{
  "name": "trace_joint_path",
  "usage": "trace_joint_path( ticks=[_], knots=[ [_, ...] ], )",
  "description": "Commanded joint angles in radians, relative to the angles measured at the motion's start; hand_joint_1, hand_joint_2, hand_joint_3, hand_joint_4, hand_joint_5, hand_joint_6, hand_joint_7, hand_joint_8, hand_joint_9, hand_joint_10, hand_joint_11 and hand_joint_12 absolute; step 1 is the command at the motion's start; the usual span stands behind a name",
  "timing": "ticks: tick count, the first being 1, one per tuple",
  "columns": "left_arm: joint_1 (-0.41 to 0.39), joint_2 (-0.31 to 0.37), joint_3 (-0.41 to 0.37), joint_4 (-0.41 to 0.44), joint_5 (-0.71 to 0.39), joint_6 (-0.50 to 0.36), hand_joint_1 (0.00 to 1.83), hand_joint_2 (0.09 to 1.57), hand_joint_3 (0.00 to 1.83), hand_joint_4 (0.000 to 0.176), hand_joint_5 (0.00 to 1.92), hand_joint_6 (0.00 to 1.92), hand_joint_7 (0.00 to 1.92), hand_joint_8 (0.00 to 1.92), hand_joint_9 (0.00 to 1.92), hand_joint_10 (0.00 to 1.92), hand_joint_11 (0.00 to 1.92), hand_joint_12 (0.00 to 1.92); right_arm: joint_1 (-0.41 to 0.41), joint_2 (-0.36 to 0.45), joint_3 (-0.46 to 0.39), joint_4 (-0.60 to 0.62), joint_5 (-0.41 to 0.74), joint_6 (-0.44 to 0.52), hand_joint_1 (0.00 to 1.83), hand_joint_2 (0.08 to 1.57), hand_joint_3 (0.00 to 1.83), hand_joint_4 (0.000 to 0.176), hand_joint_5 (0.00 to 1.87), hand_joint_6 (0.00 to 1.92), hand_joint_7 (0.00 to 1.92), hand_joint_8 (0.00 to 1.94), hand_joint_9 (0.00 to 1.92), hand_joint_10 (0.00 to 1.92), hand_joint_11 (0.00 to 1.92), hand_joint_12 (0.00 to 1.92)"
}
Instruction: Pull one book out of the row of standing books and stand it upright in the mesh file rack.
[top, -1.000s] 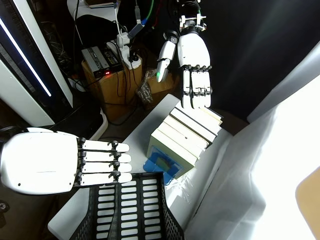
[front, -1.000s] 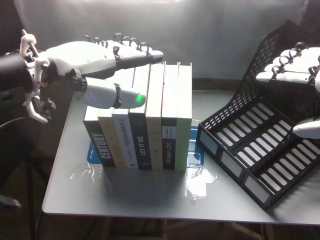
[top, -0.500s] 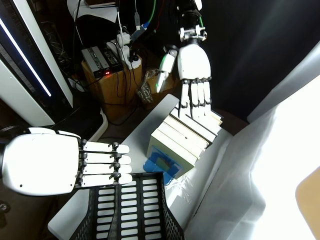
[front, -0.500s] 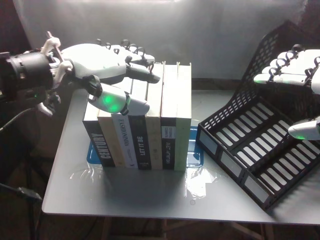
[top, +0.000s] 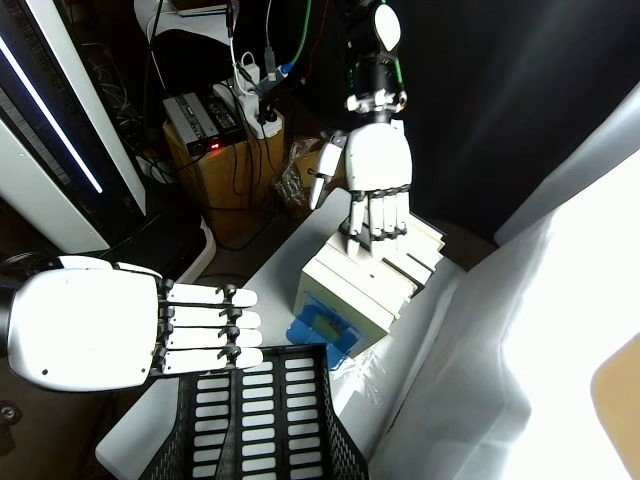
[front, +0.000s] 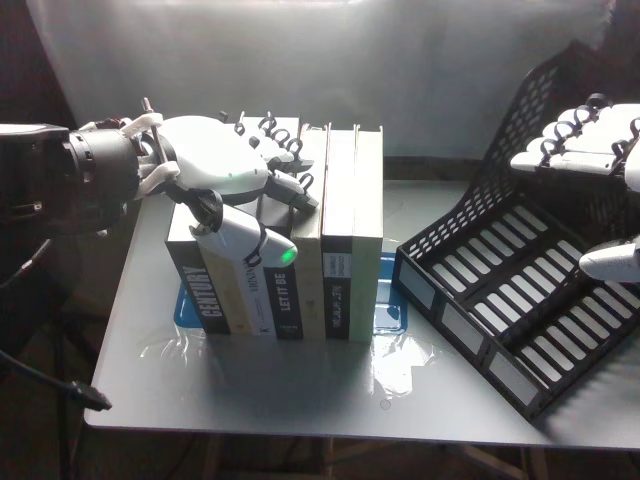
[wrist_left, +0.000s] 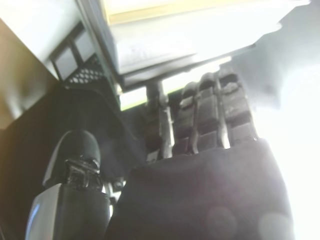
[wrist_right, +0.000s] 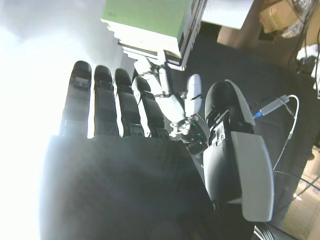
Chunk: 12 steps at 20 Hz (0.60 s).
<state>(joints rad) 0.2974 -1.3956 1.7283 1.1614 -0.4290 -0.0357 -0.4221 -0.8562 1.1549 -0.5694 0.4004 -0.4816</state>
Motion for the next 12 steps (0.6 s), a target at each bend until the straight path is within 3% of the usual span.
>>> trace_joint_path(
  ticks=[1, 2, 5, 6, 7, 9, 12],
  knots=[
    [0.004, 0.008, -0.002, -0.002, -0.019, 0.003, 0.00, 1.24, 0.00, 0.154, 0.38, 0.02, 0.00, 0.00, 0.00, 0.00, 0.00, 0.00, 0.003, 0.011, 0.005, 0.026, 0.083, 0.005, 0.30, 1.27, 0.00, 0.000, 0.00, 0.00, 0.00, 0.00, 0.00, 0.00, 0.00, 0.00],
    [0.005, 0.013, -0.015, 0.023, -0.016, 0.003, 0.00, 1.24, 0.00, 0.160, 0.28, 0.00, 0.00, 0.00, 0.00, 0.00, 0.00, 0.00, 0.001, 0.010, 0.007, 0.026, 0.083, 0.008, 0.30, 1.26, 0.00, 0.000, 0.00, 0.00, 0.00, 0.00, 0.00, 0.00, 0.00, 0.00],
    [0.004, 0.035, -0.064, 0.107, -0.014, 0.003, 0.00, 1.22, 0.00, 0.110, 0.47, 0.09, 0.00, 0.00, 0.00, 0.00, 0.00, 0.00, -0.003, 0.010, 0.008, 0.026, 0.083, 0.017, 0.24, 1.27, 0.00, 0.000, 0.00, 0.00, 0.00, 0.00, 0.00, 0.00, 0.00, 0.00],
    [0.005, 0.040, -0.072, 0.113, -0.017, 0.003, 0.00, 1.21, 0.00, 0.101, 0.54, 0.06, 0.00, 0.00, 0.00, 0.00, 0.00, 0.00, -0.003, 0.010, 0.008, 0.026, 0.083, 0.018, 0.22, 1.27, 0.00, 0.000, 0.00, 0.00, 0.00, 0.00, 0.00, 0.00, 0.00, 0.00],
    [0.007, 0.047, -0.083, 0.119, -0.023, 0.003, 0.00, 1.21, 0.00, 0.103, 0.52, 0.04, 0.00, 0.00, 0.00, 0.00, 0.00, 0.00, -0.004, 0.010, 0.008, 0.026, 0.083, 0.019, 0.23, 1.27, 0.00, 0.000, 0.00, 0.00, 0.00, 0.00, 0.00, 0.00, 0.00, 0.00],
    [0.011, 0.068, -0.117, 0.149, -0.033, 0.003, 0.00, 1.21, 0.00, 0.072, 0.46, 0.01, 0.00, 0.00, 0.00, 0.00, 0.00, 0.00, -0.007, 0.010, 0.009, 0.026, 0.083, 0.024, 0.25, 1.26, 0.00, 0.000, 0.00, 0.00, 0.00, 0.00, 0.00, 0.00, 0.00, 0.00],
    [0.023, 0.095, -0.154, 0.163, -0.056, 0.003, 0.00, 1.20, 0.00, 0.048, 0.49, 0.02, 0.00, 0.00, 0.00, 0.00, 0.00, 0.00, -0.009, 0.010, 0.009, 0.026, 0.083, 0.026, 0.24, 1.27, 0.00, 0.000, 0.00, 0.00, 0.00, 0.00, 0.00, 0.00, 0.00, 0.00]
  ],
)
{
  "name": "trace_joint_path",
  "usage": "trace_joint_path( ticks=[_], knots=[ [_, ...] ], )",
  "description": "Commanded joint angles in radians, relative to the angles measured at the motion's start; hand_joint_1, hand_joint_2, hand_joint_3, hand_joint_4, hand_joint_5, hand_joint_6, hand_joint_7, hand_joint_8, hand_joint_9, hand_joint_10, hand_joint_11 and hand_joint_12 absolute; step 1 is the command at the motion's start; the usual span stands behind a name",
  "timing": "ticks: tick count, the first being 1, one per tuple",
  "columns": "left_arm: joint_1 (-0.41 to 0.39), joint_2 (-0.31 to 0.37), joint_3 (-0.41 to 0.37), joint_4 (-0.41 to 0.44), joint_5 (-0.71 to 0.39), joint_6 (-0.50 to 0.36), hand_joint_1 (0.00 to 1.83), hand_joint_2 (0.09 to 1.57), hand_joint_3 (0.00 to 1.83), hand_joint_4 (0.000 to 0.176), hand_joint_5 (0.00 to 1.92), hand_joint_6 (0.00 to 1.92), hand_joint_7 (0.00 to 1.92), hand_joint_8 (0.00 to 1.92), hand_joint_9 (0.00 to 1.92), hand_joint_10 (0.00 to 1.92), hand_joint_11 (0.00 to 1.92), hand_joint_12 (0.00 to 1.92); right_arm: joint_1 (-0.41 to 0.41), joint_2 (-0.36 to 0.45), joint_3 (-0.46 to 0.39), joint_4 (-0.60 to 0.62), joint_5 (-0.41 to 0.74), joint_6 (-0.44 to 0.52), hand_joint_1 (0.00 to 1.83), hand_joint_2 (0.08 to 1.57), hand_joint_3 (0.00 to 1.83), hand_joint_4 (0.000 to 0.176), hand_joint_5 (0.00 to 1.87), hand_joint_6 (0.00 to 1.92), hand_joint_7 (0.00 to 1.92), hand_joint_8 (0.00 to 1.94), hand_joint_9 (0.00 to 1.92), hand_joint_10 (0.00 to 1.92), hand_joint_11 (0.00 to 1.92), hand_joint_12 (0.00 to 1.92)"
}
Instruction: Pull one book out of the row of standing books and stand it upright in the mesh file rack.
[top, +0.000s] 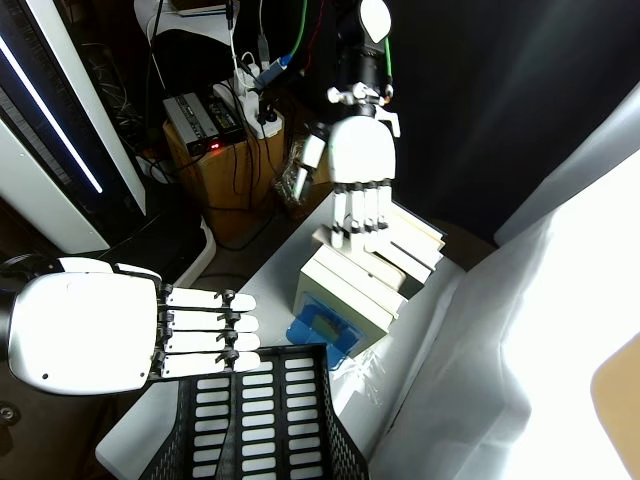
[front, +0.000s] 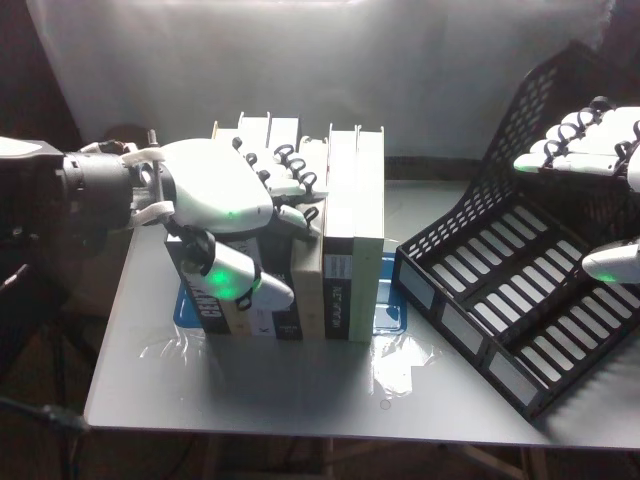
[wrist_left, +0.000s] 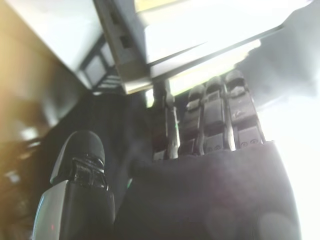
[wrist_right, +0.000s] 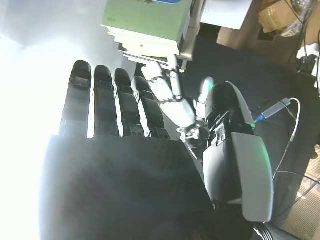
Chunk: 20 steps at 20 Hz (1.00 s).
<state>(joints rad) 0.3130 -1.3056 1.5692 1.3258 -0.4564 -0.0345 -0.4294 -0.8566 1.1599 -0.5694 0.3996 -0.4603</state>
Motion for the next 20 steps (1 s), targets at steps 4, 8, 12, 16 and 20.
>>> trace_joint_path(
  ticks=[4, 8, 12, 16, 20],
  knots=[
    [0.022, 0.039, -0.048, 0.000, -0.058, 0.001, 0.00, 1.19, 0.00, 0.019, 0.51, 0.02, 0.00, 0.00, 0.00, 0.00, 0.00, 0.00, -0.007, 0.010, 0.005, 0.027, 0.082, 0.008, 0.27, 1.27, 0.00, 0.000, 0.00, 0.00, 0.00, 0.00, 0.00, 0.00, 0.00, 0.00],
    [0.044, 0.064, -0.080, 0.000, -0.081, 0.001, 0.00, 1.20, 0.00, 0.008, 0.57, 0.04, 0.00, 0.00, 0.00, 0.00, 0.00, 0.00, -0.010, 0.010, 0.005, 0.027, 0.081, 0.011, 0.31, 1.26, 0.00, 0.000, 0.00, 0.00, 0.00, 0.00, 0.00, 0.00, 0.00, 0.00],
    [0.070, 0.087, -0.112, -0.012, -0.105, 0.001, 0.00, 1.20, 0.00, 0.011, 0.58, 0.04, 0.00, 0.00, 0.00, 0.00, 0.00, 0.00, -0.014, 0.010, 0.005, 0.028, 0.079, 0.013, 0.32, 1.26, 0.00, 0.000, 0.00, 0.00, 0.00, 0.00, 0.00, 0.00, 0.00, 0.00],
    [0.096, 0.090, -0.124, -0.028, -0.127, 0.001, 0.00, 1.23, 0.01, 0.000, 0.62, 0.05, 0.00, 0.00, 0.00, 0.00, 0.00, 0.00, -0.018, 0.010, 0.005, 0.028, 0.076, 0.017, 0.30, 1.26, 0.00, 0.000, 0.00, 0.00, 0.00, 0.00, 0.00, 0.00, 0.00, 0.00],
    [0.136, 0.104, -0.147, -0.060, -0.146, 0.001, 0.00, 1.22, 0.00, 0.000, 0.59, 0.02, 0.00, 0.00, 0.00, 0.00, 0.00, 0.00, -0.019, 0.009, 0.005, 0.028, 0.076, 0.018, 0.29, 1.26, 0.00, 0.000, 0.00, 0.00, 0.00, 0.00, 0.00, 0.00, 0.00, 0.00]
  ],
)
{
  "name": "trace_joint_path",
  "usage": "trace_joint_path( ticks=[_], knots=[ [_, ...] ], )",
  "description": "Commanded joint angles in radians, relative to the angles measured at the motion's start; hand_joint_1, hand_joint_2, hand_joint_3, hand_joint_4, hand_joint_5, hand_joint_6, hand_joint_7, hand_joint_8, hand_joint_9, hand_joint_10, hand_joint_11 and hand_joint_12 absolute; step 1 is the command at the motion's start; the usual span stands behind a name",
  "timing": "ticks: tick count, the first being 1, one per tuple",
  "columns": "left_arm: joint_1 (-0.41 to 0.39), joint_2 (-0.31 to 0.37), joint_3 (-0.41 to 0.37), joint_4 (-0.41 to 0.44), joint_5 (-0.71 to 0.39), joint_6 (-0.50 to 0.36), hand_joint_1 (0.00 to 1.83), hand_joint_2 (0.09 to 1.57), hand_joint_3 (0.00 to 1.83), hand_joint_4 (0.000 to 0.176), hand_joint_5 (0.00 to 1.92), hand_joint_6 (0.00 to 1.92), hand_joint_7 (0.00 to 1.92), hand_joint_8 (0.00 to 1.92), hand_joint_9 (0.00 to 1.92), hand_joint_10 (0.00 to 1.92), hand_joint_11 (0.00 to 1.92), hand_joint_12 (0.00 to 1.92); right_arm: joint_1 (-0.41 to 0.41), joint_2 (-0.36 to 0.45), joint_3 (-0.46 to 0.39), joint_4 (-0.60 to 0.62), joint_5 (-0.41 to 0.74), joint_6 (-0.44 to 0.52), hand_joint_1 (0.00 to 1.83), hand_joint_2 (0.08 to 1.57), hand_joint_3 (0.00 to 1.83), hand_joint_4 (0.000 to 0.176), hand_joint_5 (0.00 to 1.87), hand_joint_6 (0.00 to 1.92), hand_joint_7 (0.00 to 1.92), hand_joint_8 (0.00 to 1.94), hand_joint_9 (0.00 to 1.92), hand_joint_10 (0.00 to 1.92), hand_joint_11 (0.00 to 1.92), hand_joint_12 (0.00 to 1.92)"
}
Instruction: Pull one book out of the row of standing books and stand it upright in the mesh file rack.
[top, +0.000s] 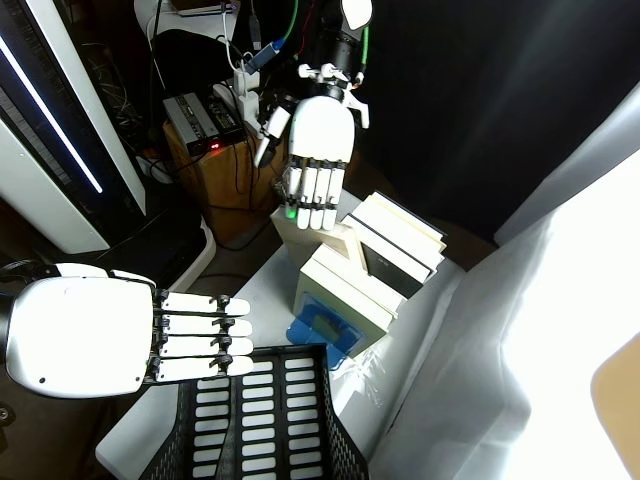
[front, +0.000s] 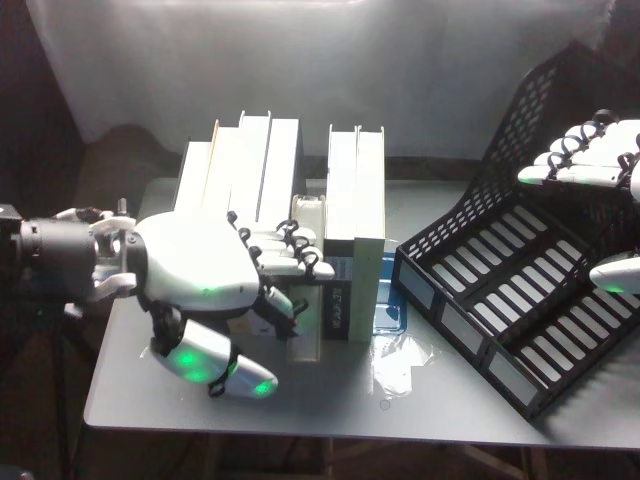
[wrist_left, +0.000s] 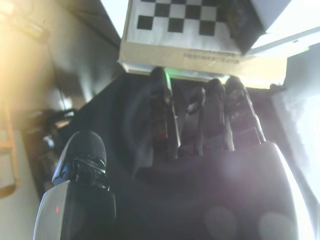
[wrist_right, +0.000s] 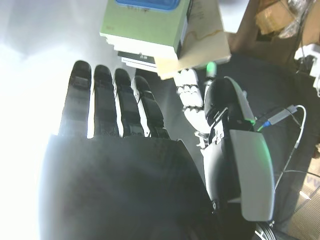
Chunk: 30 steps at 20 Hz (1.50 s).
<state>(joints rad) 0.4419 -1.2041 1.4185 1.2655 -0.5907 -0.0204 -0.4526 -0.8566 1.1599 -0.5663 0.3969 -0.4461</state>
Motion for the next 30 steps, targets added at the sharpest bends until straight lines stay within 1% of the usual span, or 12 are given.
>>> trace_joint_path(
  ticks=[1, 12, 16, 17, 19, 20, 21, 24, 26, 27, 29, 30],
  knots=[
    [0.018, 0.010, -0.005, -0.017, -0.016, -0.013, 0.00, 1.22, 0.00, 0.000, 0.58, 0.02, 0.00, 0.00, 0.00, 0.00, 0.00, 0.00, 0.005, 0.009, 0.005, 0.025, 0.078, 0.004, 0.30, 1.26, 0.00, 0.000, 0.00, 0.00, 0.00, 0.00, 0.00, 0.00, 0.00, 0.00],
    [0.014, 0.066, -0.056, -0.158, -0.114, -0.013, 0.00, 1.25, 0.01, 0.000, 0.39, 0.00, 0.00, 0.00, 0.00, 0.00, 0.00, 0.00, 0.003, 0.008, 0.007, 0.025, 0.075, 0.006, 0.29, 1.25, 0.00, 0.000, 0.00, 0.00, 0.00, 0.00, 0.00, 0.00, 0.00, 0.00],
    [0.018, 0.121, -0.085, -0.354, -0.177, -0.013, 0.05, 1.36, 0.01, 0.000, 0.41, 0.01, 0.08, 0.02, 0.00, 0.00, 0.00, 0.00, 0.004, 0.008, -0.003, 0.008, 0.078, 0.006, 0.34, 1.24, 0.00, 0.000, 0.00, 0.00, 0.00, 0.00, 0.00, 0.00, 0.00, 0.00],
    [0.019, 0.135, -0.094, -0.405, -0.195, -0.013, 0.09, 1.43, 0.03, 0.000, 0.20, 0.00, 0.02, 0.00, 0.00, 0.00, 0.00, 0.00, 0.007, 0.008, -0.007, 0.001, 0.081, 0.006, 0.44, 1.23, 0.00, 0.000, 0.00, 0.00, 0.00, 0.00, 0.00, 0.00, 0.00, 0.00],
    [0.018, 0.160, -0.102, -0.500, -0.223, -0.013, 0.14, 1.44, 0.02, 0.000, 0.18, 0.01, 0.00, 0.00, 0.00, 0.00, 0.00, 0.00, 0.019, 0.008, -0.013, -0.016, 0.083, 0.007, 0.48, 1.22, 0.00, 0.000, 0.00, 0.00, 0.00, 0.00, 0.00, 0.00, 0.00, 0.00],
    [0.018, 0.170, -0.098, -0.552, -0.230, -0.013, 0.03, 1.48, 0.03, 0.000, 0.19, 0.01, 0.03, 0.01, 0.00, 0.00, 0.00, 0.00, 0.027, 0.008, -0.016, -0.035, 0.087, 0.016, 0.54, 1.21, 0.00, 0.000, 0.00, 0.00, 0.00, 0.00, 0.00, 0.00, 0.00, 0.00],
    [0.019, 0.177, -0.092, -0.597, -0.234, -0.013, 0.33, 1.39, 0.00, 0.000, 0.08, 0.03, 0.00, 0.00, 0.00, 0.00, 0.00, 0.00, 0.040, 0.008, -0.017, -0.069, 0.092, 0.040, 0.54, 1.21, 0.00, 0.000, 0.00, 0.00, 0.00, 0.00, 0.00, 0.00, 0.00, 0.00],
    [0.039, 0.190, -0.055, -0.780, -0.259, -0.013, 0.29, 1.45, 0.01, 0.002, 0.03, 0.01, 0.00, 0.00, 0.00, 0.00, 0.00, 0.00, 0.078, -0.019, -0.013, -0.192, 0.091, 0.114, 0.59, 1.20, 0.00, 0.000, 0.00, 0.00, 0.00, 0.00, 0.00, 0.00, 0.00, 0.00],
    [0.057, 0.193, -0.024, -0.888, -0.267, -0.013, 0.42, 1.42, 0.00, 0.015, 0.00, 0.00, 0.00, 0.00, 0.00, 0.00, 0.00, 0.00, 0.103, -0.067, 0.013, -0.311, 0.091, 0.206, 0.66, 1.16, 0.00, 0.000, 0.00, 0.00, 0.00, 0.00, 0.00, 0.00, 0.00, 0.00],
    [0.064, 0.195, -0.010, -0.932, -0.271, -0.013, 0.65, 1.31, 0.00, 0.014, 0.02, 0.01, 0.02, 0.00, 0.00, 0.00, 0.00, 0.00, 0.132, -0.094, 0.031, -0.405, 0.091, 0.277, 0.65, 1.15, 0.00, 0.000, 0.00, 0.00, 0.00, 0.00, 0.00, 0.00, 0.00, 0.00],
    [0.076, 0.199, 0.005, -0.993, -0.279, -0.013, 0.67, 1.28, 0.00, 0.013, 0.03, 0.01, 0.02, 0.00, 0.00, 0.00, 0.00, 0.00, 0.189, -0.141, 0.057, -0.559, 0.089, 0.395, 0.68, 1.13, 0.00, 0.000, 0.00, 0.00, 0.00, 0.00, 0.00, 0.00, 0.00, 0.00],
    [0.085, 0.200, 0.020, -1.031, -0.281, -0.013, 0.62, 1.26, 0.00, 0.031, 0.00, 0.00, 0.00, 0.00, 0.00, 0.00, 0.00, 0.00, 0.211, -0.179, 0.075, -0.663, 0.088, 0.463, 0.77, 1.06, 0.00, 0.000, 0.00, 0.00, 0.00, 0.00, 0.00, 0.00, 0.00, 0.00]
  ],
)
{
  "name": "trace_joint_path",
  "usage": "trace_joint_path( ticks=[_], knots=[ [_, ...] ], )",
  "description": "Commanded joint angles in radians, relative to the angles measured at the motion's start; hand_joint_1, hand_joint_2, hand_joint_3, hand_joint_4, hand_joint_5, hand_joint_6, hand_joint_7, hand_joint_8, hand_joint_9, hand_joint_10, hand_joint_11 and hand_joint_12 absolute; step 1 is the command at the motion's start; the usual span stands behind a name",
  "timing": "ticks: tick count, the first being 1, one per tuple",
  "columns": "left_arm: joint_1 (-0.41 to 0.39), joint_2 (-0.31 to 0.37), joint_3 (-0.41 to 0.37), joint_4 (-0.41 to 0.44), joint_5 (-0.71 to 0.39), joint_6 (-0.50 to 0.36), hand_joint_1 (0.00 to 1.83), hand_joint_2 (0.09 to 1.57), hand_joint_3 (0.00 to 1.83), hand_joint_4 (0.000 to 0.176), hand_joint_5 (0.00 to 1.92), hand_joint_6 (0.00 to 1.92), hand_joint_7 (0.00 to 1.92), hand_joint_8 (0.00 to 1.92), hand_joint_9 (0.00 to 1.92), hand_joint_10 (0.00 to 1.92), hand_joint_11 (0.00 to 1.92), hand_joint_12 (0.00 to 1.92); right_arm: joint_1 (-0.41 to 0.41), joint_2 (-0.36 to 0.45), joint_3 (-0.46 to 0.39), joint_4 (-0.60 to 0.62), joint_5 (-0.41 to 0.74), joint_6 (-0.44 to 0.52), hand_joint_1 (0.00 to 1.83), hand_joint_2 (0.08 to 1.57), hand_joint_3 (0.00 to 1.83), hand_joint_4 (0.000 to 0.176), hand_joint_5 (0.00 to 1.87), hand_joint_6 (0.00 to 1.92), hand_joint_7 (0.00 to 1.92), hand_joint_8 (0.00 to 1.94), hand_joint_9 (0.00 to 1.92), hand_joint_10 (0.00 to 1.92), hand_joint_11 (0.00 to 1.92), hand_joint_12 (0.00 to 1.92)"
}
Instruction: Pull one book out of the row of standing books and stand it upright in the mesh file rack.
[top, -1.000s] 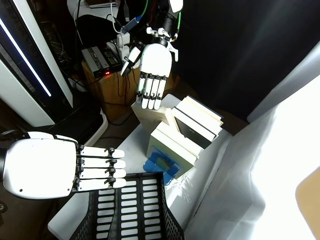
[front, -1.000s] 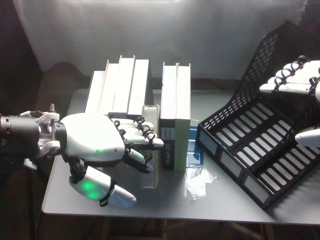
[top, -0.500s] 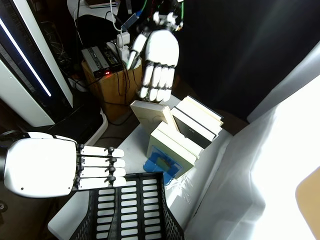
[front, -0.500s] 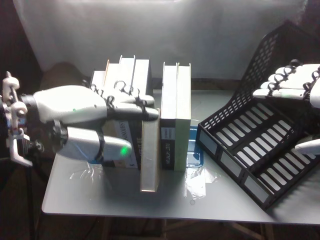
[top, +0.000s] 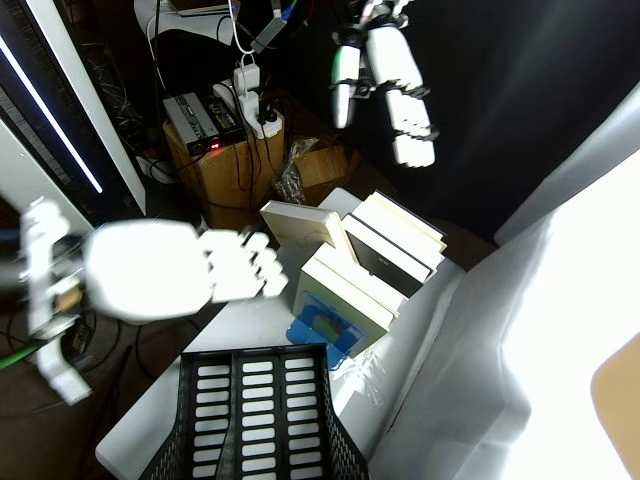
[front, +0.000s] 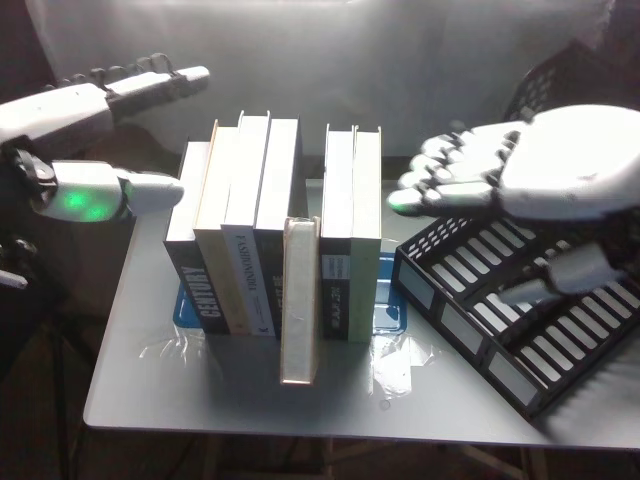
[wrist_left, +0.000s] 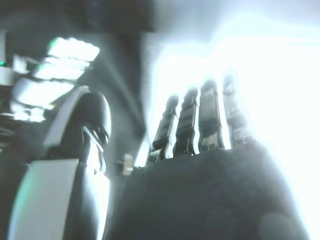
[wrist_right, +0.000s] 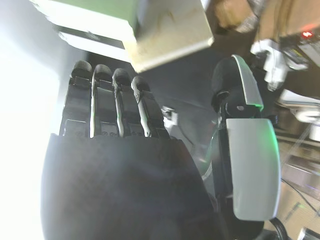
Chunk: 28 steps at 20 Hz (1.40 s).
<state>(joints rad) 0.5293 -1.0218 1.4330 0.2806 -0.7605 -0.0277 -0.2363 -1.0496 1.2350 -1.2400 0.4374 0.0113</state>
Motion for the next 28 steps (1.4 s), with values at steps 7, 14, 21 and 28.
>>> trace_joint_path(
  ticks=[7, 14, 21, 28],
  knots=[
    [0.058, 0.045, 0.013, -0.170, -0.158, -0.005, 0.82, 1.16, 0.00, 0.043, 0.10, 0.03, 0.06, 0.02, 0.00, 0.00, 0.00, 0.00, 0.055, -0.158, 0.077, -0.268, 0.048, 0.151, 0.80, 0.96, 0.00, 0.000, 0.00, 0.00, 0.00, 0.00, 0.00, 0.00, 0.00, 0.00],
    [0.127, 0.081, -0.003, -0.294, -0.222, -0.005, 1.04, 1.22, 0.01, 0.021, 0.15, 0.03, 0.07, 0.01, 0.00, 0.00, 0.00, 0.00, 0.080, -0.280, 0.123, -0.402, 0.033, 0.172, 0.64, 0.96, 0.00, 0.000, 0.00, 0.00, 0.00, 0.00, 0.00, 0.00, 0.00, 0.00],
    [0.197, 0.102, -0.013, -0.394, -0.286, -0.005, 1.17, 1.24, 0.00, 0.025, 0.16, 0.02, 0.08, 0.00, 0.00, 0.00, 0.00, 0.00, 0.099, -0.383, 0.164, -0.560, -0.010, 0.202, 0.69, 0.97, 0.00, 0.015, 0.00, 0.00, 0.00, 0.00, 0.00, 0.00, 0.00, 0.00],
    [0.215, 0.101, -0.013, -0.420, -0.306, -0.005, 1.23, 1.21, 0.00, 0.015, 0.17, 0.02, 0.06, 0.00, 0.00, 0.00, 0.00, 0.00, 0.093, -0.473, 0.209, -0.731, -0.068, 0.270, 1.04, 1.00, 0.00, 0.000, 0.04, 0.02, 0.00, 0.00, 0.00, 0.00, 0.00, 0.00]
  ],
)
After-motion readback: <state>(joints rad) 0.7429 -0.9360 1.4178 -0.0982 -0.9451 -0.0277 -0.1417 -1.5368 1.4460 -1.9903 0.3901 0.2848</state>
